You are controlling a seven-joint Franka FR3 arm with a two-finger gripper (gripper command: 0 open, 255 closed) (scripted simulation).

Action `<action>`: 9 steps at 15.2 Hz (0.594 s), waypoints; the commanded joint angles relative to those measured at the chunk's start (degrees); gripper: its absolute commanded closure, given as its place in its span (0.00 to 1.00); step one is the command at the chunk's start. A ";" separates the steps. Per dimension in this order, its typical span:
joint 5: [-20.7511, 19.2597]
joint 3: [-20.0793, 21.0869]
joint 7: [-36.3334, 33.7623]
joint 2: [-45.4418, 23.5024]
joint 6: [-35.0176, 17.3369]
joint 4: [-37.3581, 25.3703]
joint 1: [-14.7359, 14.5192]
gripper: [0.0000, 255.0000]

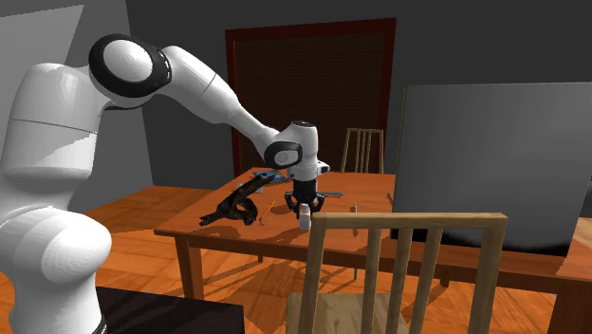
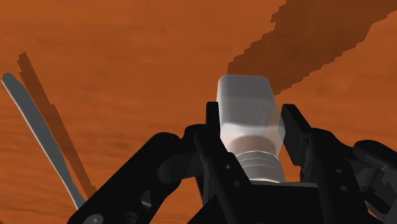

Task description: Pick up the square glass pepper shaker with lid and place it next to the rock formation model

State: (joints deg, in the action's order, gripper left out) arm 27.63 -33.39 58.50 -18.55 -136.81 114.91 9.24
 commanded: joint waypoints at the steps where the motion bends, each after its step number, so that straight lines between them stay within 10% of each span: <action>1: 0.00 0.01 0.00 -0.01 0.01 0.01 -0.01 1.00; 9: -3.69 -1.58 -2.95 3.25 3.86 -1.48 -1.19 1.00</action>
State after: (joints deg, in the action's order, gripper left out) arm 24.34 -34.81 55.89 -15.57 -133.49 113.77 8.15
